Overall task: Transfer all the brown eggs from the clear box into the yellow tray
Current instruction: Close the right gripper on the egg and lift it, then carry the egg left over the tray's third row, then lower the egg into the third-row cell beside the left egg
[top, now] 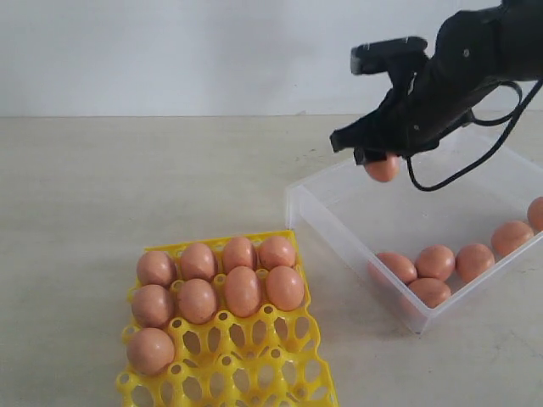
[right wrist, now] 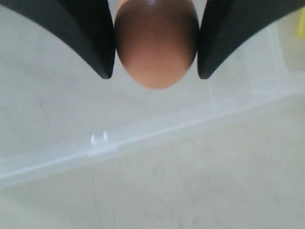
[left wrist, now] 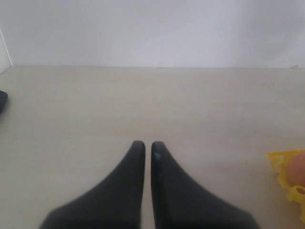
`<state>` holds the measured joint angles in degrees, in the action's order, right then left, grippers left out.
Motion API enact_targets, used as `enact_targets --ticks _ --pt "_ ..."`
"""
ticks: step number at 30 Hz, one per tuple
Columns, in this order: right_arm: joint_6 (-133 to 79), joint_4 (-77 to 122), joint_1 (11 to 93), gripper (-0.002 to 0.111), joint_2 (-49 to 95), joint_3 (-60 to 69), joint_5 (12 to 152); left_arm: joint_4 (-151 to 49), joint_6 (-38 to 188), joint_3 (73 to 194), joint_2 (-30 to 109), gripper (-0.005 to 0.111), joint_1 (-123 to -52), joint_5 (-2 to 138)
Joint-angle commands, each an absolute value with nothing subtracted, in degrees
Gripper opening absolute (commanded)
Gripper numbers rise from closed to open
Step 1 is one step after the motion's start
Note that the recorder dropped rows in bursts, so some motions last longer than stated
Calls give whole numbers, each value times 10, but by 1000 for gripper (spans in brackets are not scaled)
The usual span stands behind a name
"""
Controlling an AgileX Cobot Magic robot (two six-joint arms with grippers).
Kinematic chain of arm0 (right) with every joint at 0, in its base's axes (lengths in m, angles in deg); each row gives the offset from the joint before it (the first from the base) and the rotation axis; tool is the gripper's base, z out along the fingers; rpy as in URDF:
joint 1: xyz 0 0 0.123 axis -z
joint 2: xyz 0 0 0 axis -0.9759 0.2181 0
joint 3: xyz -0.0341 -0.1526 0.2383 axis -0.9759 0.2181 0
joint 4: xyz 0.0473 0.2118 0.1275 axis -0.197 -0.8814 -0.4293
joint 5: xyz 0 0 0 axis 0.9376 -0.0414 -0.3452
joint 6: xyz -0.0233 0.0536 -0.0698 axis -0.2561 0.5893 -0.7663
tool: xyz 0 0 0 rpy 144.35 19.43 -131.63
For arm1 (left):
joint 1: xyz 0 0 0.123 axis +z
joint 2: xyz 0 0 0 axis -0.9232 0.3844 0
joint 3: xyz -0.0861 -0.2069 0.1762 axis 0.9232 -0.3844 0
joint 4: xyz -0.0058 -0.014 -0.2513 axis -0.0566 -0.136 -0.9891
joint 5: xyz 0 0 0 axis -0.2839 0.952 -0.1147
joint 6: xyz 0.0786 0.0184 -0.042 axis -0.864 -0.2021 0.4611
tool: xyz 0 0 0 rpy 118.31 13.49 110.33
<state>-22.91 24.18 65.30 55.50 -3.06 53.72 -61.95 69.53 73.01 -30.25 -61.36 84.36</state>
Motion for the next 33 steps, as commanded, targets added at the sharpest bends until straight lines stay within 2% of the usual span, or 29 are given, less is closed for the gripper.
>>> enact_targets --ticks 1,8,11,14,20,23,28,33 --pt "-202 240 632 0 476 28 645 -622 691 731 -304 4 -612 840" --pt "-198 228 485 0 340 247 1003 -622 691 731 -304 4 -612 840" --pt "-161 228 417 0 351 325 1159 -622 691 731 -304 4 -612 840" --pt "-116 228 355 0 386 381 1250 -622 691 731 -304 4 -612 840" --pt "-92 225 245 0 501 401 1349 -622 691 731 -304 4 -612 840" --pt "-84 166 241 0 554 401 1370 -622 691 731 -304 4 -612 840" --pt "-76 177 241 0 585 399 1382 -622 691 731 -304 4 -612 840" --pt "-98 177 241 0 590 357 1324 -622 691 731 -304 4 -612 840"
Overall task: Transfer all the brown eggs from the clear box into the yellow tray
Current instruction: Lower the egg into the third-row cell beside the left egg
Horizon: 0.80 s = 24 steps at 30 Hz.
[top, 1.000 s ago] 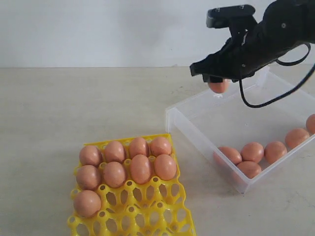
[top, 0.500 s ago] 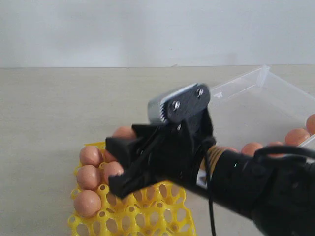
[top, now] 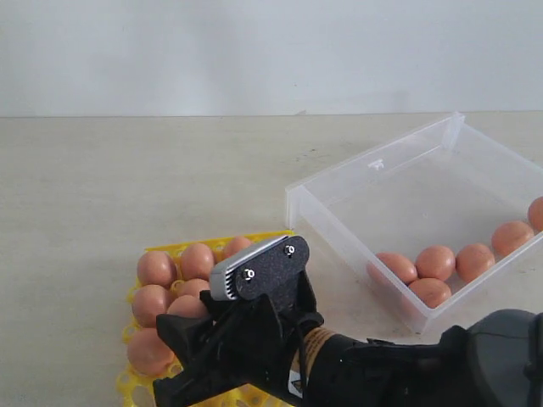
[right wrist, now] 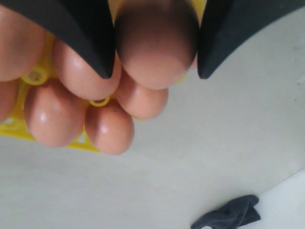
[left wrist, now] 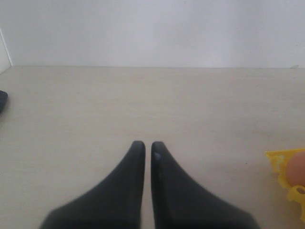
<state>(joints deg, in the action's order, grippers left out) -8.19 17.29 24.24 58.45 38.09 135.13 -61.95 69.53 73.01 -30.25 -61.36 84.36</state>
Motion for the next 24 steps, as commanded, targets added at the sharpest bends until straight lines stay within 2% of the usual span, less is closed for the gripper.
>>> enact_targets --ticks 1,22,24 --pt "-102 178 241 0 591 348 1314 -622 691 731 -304 4 -612 840" --pt "-169 176 241 0 595 333 1229 -622 691 731 -304 4 -612 840" --pt "-181 176 241 3 595 333 1229 -622 691 731 -304 4 -612 840"
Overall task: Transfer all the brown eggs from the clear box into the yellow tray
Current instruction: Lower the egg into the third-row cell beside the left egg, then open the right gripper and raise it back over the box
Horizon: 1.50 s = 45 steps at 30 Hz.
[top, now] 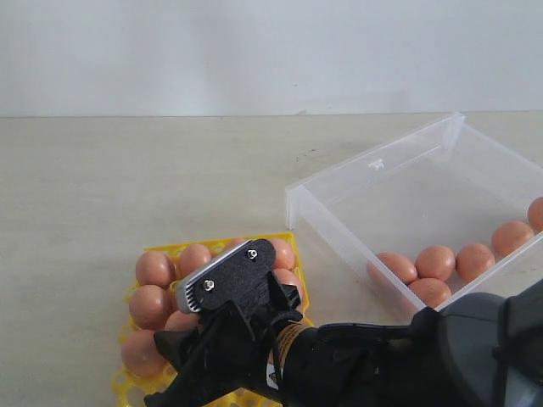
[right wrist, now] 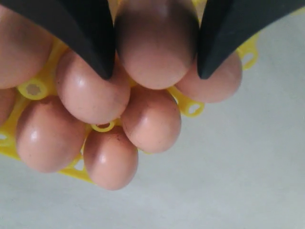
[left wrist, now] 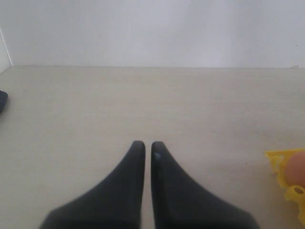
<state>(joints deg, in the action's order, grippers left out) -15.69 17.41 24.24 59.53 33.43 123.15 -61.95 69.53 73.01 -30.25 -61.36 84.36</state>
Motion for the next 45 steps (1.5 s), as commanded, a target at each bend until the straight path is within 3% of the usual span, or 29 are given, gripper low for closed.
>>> enact_targets --ticks 1,8,11,22,24,26,28,29,32,34,37,39,45 --pt "-184 176 241 6 595 333 1229 -622 691 731 -304 4 -612 840" --pt "-193 176 241 47 595 333 1229 -622 691 731 -304 4 -612 840" --pt "-194 176 241 53 595 333 1229 -622 691 731 -304 4 -612 840" --pt "-226 135 243 54 535 333 1263 -622 691 731 -304 4 -612 840" --pt "-283 23 243 54 492 333 1275 -622 691 731 -304 4 -612 840" --pt "-455 -267 265 52 416 326 1291 -622 691 731 -304 4 -612 840" --pt "-750 -511 370 39 355 294 1180 -622 691 731 -304 4 -612 840" --pt "-973 -626 467 32 342 267 1084 -622 691 731 -304 4 -612 840" --pt "-1249 -775 715 30 392 159 946 -622 691 731 -304 4 -612 840" --pt "-1248 -775 777 30 427 126 926 -622 691 731 -304 4 -612 840" --pt "-1250 -775 785 30 440 143 905 -622 691 731 -304 4 -612 840" --pt "-1224 -775 785 30 446 144 969 -622 691 731 -304 4 -612 840" --pt "-837 -591 785 30 459 144 1413 -622 691 731 -304 4 -612 840"
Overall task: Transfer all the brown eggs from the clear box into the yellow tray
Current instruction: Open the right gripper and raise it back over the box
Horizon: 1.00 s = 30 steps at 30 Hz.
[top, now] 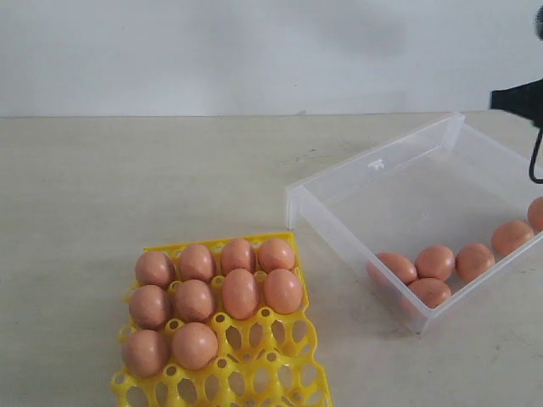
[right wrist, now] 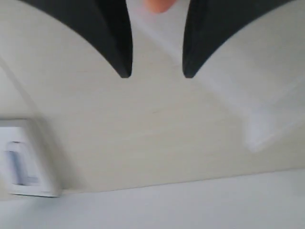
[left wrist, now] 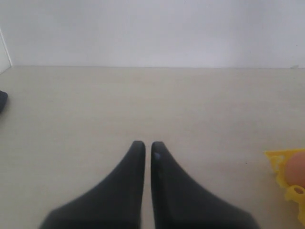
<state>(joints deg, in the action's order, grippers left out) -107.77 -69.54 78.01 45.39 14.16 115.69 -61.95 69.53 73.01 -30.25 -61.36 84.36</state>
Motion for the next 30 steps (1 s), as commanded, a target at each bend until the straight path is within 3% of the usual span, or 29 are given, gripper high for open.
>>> enact_targets --ticks 1,9,13,16,20,22,27,30 --pt "-778 -551 785 30 459 144 1473 -622 691 731 -304 4 -612 840" --pt "-414 -26 792 30 426 142 1510 -622 691 731 -304 4 -612 840" --pt "-157 406 790 29 386 126 1224 -622 691 731 -304 4 -612 840" --pt "249 843 770 29 354 125 1074 -622 691 731 -304 4 -612 840" --pt "818 1219 734 29 332 116 954 -622 691 731 -304 4 -612 841" --pt "888 1224 738 29 334 117 992 -622 691 731 -304 4 -612 841" --pt "812 1224 741 29 404 109 1164 -622 691 731 -304 4 -612 841" --pt "780 1224 742 29 487 109 1092 -622 691 731 -304 4 -612 841"
